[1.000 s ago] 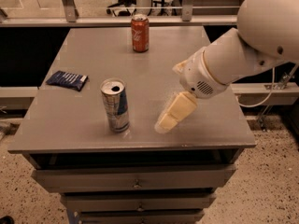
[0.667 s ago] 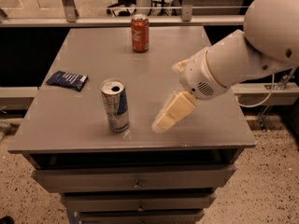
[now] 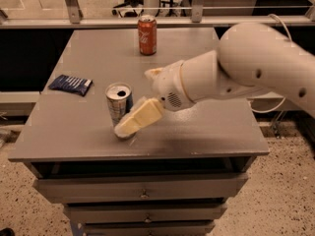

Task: Knock redbull can over

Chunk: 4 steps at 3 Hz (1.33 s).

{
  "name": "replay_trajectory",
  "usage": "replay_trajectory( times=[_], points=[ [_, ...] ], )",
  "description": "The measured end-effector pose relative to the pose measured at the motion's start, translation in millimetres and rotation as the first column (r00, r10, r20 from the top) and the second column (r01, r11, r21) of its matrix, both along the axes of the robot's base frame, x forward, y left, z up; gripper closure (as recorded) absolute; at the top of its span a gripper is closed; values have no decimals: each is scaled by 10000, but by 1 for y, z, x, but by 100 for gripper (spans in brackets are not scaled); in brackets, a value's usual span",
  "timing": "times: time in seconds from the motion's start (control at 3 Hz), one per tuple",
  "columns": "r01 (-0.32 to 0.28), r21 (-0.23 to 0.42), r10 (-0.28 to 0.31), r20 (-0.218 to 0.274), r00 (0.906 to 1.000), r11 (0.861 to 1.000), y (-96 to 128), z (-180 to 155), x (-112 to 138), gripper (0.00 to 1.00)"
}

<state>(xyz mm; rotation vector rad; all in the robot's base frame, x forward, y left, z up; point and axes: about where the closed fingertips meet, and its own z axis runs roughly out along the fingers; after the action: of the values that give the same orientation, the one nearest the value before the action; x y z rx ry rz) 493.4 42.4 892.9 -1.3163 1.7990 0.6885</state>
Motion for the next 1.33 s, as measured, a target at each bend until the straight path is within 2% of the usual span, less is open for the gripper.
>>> replay_trajectory(
  times=[0.33,0.67,1.0,1.33],
  points=[
    [-12,868,13,-5,10000,9962,29,-1,6,0],
    [398,1350,-415,99,9991,9900,36,-6,18,0],
    [1345,1769,-1444,439,9886,9750,26,1,50,0],
    [1895,2005,-2080,759,9752,9612,14,13,75,0]
  ],
)
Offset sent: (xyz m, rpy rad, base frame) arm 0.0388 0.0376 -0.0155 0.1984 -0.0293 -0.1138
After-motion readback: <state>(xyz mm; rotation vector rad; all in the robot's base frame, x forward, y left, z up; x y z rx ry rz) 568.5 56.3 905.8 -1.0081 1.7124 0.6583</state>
